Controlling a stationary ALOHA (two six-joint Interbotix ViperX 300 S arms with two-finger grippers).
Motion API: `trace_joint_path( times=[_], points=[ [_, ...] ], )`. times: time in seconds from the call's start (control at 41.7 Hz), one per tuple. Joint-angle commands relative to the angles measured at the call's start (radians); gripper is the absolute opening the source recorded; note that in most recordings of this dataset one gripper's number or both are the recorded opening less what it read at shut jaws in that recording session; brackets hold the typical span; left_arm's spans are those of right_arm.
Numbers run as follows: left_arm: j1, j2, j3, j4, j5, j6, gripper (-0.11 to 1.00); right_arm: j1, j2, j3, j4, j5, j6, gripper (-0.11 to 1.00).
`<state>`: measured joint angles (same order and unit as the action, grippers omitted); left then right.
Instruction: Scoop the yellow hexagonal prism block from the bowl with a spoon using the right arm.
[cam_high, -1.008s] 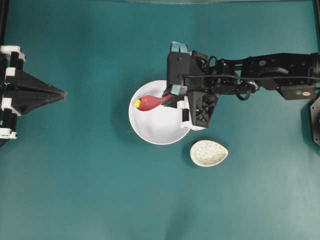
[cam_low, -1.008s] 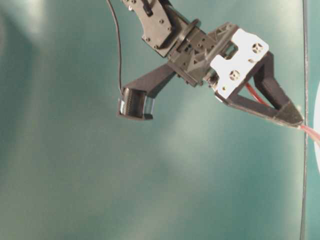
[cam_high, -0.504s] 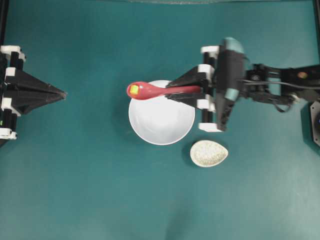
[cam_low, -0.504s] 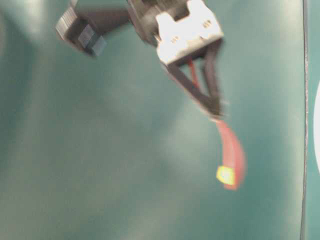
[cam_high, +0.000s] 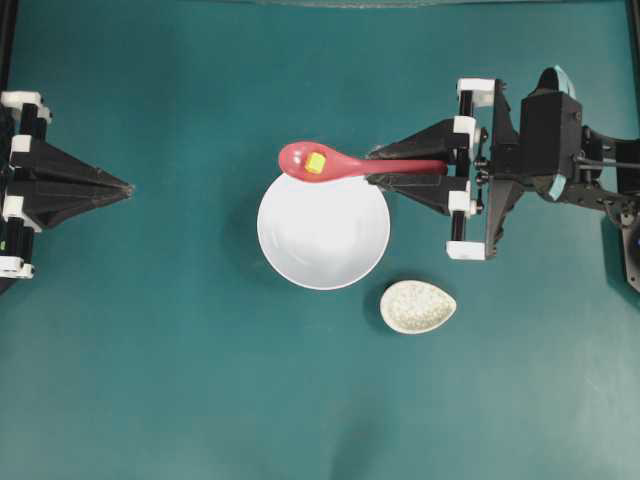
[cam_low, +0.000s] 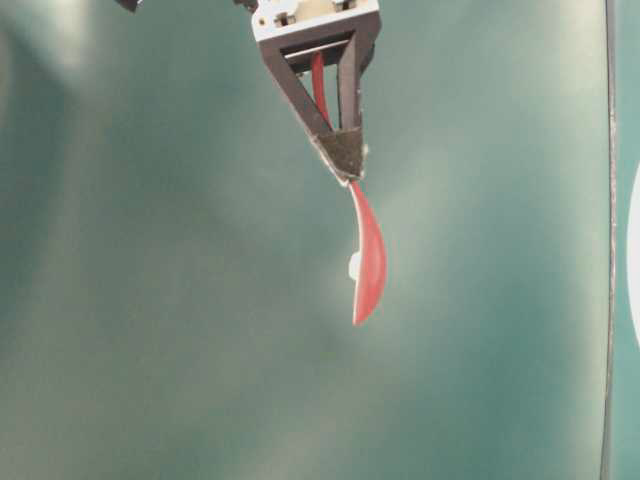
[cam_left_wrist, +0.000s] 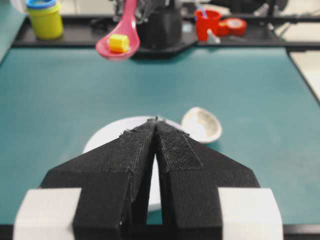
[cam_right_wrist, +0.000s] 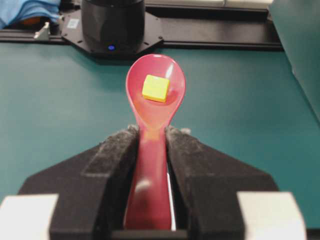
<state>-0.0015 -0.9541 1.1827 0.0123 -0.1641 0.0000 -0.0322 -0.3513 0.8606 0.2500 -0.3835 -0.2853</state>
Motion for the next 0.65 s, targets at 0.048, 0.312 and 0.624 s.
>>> trace_joint_path(
  times=[0.048, 0.312, 0.624],
  points=[
    [-0.002, 0.005, -0.026, 0.002, -0.005, -0.002, 0.0, 0.003, -0.018, -0.012, 0.003, -0.008, 0.003, 0.24],
    [0.0, 0.005, -0.025, 0.0, -0.006, -0.002, 0.0, 0.002, -0.018, -0.012, 0.012, -0.008, 0.008, 0.24],
    [0.0, 0.005, -0.025, 0.0, -0.005, -0.002, 0.0, 0.003, -0.018, -0.012, 0.014, -0.003, 0.037, 0.24]
  ],
)
